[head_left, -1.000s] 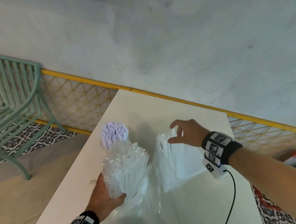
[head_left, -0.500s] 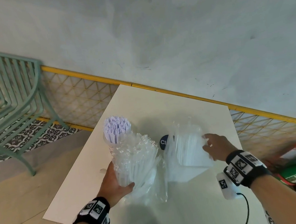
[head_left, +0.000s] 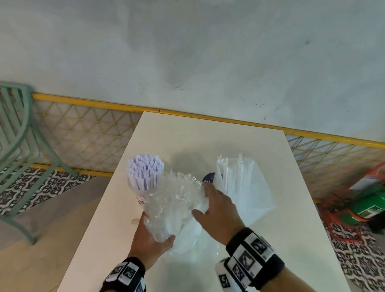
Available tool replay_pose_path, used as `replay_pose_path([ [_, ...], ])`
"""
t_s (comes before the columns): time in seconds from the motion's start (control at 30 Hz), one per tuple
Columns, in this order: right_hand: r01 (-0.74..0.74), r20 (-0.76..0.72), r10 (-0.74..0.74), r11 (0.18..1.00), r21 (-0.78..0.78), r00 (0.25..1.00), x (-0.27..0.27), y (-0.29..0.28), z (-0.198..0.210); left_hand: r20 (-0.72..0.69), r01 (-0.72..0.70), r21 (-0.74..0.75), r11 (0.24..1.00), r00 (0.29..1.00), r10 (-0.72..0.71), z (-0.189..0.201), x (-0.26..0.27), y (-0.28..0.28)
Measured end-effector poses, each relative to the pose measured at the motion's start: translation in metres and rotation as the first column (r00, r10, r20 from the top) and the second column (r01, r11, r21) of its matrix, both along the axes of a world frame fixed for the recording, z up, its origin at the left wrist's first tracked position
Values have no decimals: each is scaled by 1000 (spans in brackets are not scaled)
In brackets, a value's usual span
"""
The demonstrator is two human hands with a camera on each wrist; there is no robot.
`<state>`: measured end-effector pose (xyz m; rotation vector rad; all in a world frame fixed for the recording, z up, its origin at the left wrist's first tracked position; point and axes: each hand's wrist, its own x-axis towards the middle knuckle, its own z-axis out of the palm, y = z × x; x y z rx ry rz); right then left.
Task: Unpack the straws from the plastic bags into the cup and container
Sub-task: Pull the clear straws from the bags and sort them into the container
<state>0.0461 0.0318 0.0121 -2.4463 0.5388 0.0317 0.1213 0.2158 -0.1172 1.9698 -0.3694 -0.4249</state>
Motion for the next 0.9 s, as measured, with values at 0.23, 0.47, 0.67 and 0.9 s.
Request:
replay_pose_path([
  [0.23, 160, 207, -241, 925, 344, 948, 2, 20, -36, -24, -25, 82, 996, 999, 27, -12, 8, 5],
  [0.47, 142, 454, -182, 982, 122, 872, 6, 20, -52, -60, 27, 169, 985, 998, -17, -29, 15, 6],
  [0.67, 138, 460, -246, 957, 256, 853, 12, 11, -44, -111, 38, 213, 976, 994, -14, -36, 15, -1],
  [0.9, 69, 457, -223, 941, 331, 861, 17, 3, -54, -85, -16, 127, 992, 996, 27, -23, 7, -3],
])
